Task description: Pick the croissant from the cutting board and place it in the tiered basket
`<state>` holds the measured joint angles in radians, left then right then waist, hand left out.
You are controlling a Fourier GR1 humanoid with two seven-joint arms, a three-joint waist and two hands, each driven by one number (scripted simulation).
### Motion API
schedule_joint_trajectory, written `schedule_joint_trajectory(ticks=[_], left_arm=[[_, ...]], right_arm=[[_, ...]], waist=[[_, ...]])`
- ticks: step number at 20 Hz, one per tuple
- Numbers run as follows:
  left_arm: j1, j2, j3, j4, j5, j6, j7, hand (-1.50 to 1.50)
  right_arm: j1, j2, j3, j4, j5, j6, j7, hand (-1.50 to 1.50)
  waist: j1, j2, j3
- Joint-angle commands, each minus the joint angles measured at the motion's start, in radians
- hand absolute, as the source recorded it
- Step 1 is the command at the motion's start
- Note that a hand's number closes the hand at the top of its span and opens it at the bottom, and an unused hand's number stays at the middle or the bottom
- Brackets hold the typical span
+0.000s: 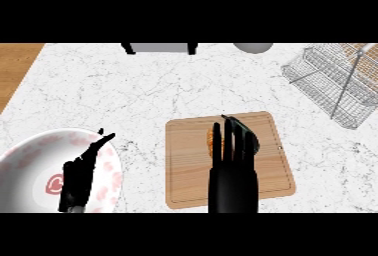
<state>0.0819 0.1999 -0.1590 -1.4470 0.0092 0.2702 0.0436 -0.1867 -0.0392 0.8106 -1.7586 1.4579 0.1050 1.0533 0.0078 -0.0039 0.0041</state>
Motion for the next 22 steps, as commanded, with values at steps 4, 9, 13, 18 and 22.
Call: schedule_joint_trajectory(ticks=[4,9,13,18,22], left_arm=[[0.001,-0.049,-0.018,0.020,-0.006,0.007,0.003,0.00],[-0.013,-0.052,0.003,0.057,-0.005,0.002,-0.023,0.00],[0.008,-0.050,-0.002,0.064,-0.004,-0.026,-0.043,0.00],[0.000,-0.072,0.005,0.051,-0.021,0.007,-0.027,0.00],[0.002,-0.053,0.008,0.037,-0.013,-0.023,-0.022,0.00]], right_arm=[[-0.102,0.038,-0.002,0.166,-0.004,0.111,0.190,-1.50],[-0.127,0.038,0.037,0.252,-0.064,0.100,0.270,-1.50],[-0.144,0.038,0.023,0.287,-0.121,0.084,0.251,-1.50],[-0.202,0.038,0.055,0.344,-0.203,0.067,0.315,-1.50],[-0.230,0.038,-0.019,0.375,-0.221,0.185,0.307,-1.50]], waist=[[0.004,0.005,-0.005],[0.007,0.006,-0.005],[0.004,0.006,-0.005],[0.008,0.006,-0.005],[0.004,0.005,-0.005]])
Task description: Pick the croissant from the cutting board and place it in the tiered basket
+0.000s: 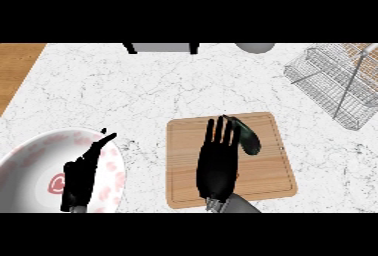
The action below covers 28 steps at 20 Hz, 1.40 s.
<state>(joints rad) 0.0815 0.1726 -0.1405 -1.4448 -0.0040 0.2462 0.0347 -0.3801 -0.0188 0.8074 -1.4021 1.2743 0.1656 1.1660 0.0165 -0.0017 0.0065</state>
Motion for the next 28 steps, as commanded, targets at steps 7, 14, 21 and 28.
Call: schedule_joint_trajectory(ticks=[7,14,21,28], left_arm=[[0.009,-0.010,0.012,0.034,0.007,-0.019,-0.016,0.00],[0.017,-0.048,-0.022,0.034,-0.016,-0.009,-0.001,0.00],[-0.047,-0.038,0.017,0.050,-0.017,0.000,0.040,0.00],[-0.034,-0.044,0.030,0.069,-0.019,-0.014,-0.001,0.00]], right_arm=[[-0.013,0.018,0.004,0.069,-0.071,0.059,0.231,-1.50],[-0.089,0.018,-0.045,0.152,-0.143,0.070,0.223,-1.50],[-0.080,0.018,-0.063,0.178,-0.201,0.042,0.236,-1.50],[-0.084,0.018,-0.113,0.250,-0.193,0.014,0.163,-1.50]], waist=[[-0.004,0.002,-0.007],[-0.002,0.002,-0.007],[-0.007,0.003,-0.007],[-0.009,0.003,-0.007]])
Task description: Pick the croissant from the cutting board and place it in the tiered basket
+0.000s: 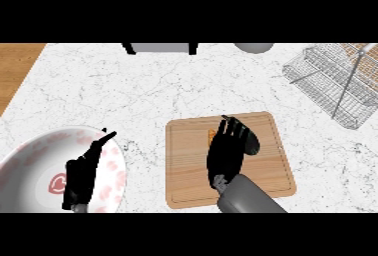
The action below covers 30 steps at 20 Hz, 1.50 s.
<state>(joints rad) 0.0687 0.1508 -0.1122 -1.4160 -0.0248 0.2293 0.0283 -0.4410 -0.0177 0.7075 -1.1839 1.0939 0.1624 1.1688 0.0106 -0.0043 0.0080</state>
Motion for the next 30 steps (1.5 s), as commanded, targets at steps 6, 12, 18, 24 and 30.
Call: schedule_joint_trajectory(ticks=[6,12,18,24,30], left_arm=[[0.045,-0.006,0.002,0.029,0.001,-0.032,-0.044,0.00],[0.021,-0.033,-0.005,0.001,-0.010,-0.014,0.010,0.00],[0.004,-0.020,0.017,0.002,-0.014,-0.015,0.029,0.00],[0.069,-0.025,0.042,-0.007,-0.004,0.005,-0.002,0.00],[0.099,-0.035,0.048,-0.059,0.006,0.018,0.030,0.00]], right_arm=[[-0.021,0.017,0.036,0.047,-0.020,-0.049,0.165,1.50],[-0.025,0.017,0.057,0.149,0.016,-0.100,0.061,1.50],[-0.132,0.012,0.026,0.286,0.126,-0.118,-0.049,1.50],[0.066,-0.257,-0.239,0.008,-0.083,-0.275,-0.150,1.50],[0.133,-0.440,-0.583,-0.170,-0.367,-0.304,-0.296,1.50]], waist=[[0.004,0.005,-0.008],[-0.001,0.005,-0.008],[-0.002,0.005,-0.008],[-0.084,-0.006,-0.006],[-0.108,-0.015,-0.006]])
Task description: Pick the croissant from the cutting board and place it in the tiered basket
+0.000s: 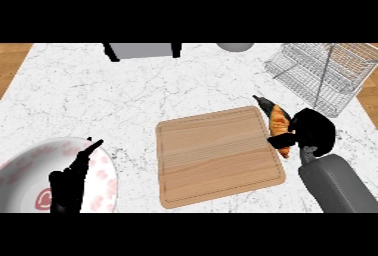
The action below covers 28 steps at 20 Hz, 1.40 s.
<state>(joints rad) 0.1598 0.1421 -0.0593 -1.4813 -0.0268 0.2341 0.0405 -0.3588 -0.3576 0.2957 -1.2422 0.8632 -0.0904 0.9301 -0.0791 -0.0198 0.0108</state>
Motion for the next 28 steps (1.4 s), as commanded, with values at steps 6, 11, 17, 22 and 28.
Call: schedule_joint_trajectory(ticks=[6,11,17,22,28], left_arm=[[0.009,-0.021,-0.009,0.025,0.000,-0.001,-0.001,0.00],[-0.008,-0.008,0.003,0.056,0.019,-0.044,-0.037,0.00],[-0.072,-0.070,-0.056,0.085,-0.053,0.004,-0.008,0.00],[-0.122,-0.017,0.007,0.092,-0.003,-0.064,0.018,0.00],[-0.086,-0.053,-0.038,0.065,-0.056,-0.031,0.001,0.00]], right_arm=[[0.105,-0.242,-0.393,-0.412,-0.291,-0.026,-0.048,1.50],[0.176,-0.392,-0.526,-0.622,-0.312,0.038,-0.052,1.50],[0.180,-0.466,-0.657,-0.742,-0.366,0.192,0.045,1.50],[0.010,-0.509,-0.682,-0.530,-0.371,0.200,-0.013,1.50],[-0.161,-0.526,-0.604,-0.342,-0.321,0.205,0.002,1.50]], waist=[[-0.009,-0.001,-0.013],[0.031,0.010,-0.013],[0.067,0.018,-0.011],[0.084,0.021,-0.011],[0.093,0.022,-0.011]])
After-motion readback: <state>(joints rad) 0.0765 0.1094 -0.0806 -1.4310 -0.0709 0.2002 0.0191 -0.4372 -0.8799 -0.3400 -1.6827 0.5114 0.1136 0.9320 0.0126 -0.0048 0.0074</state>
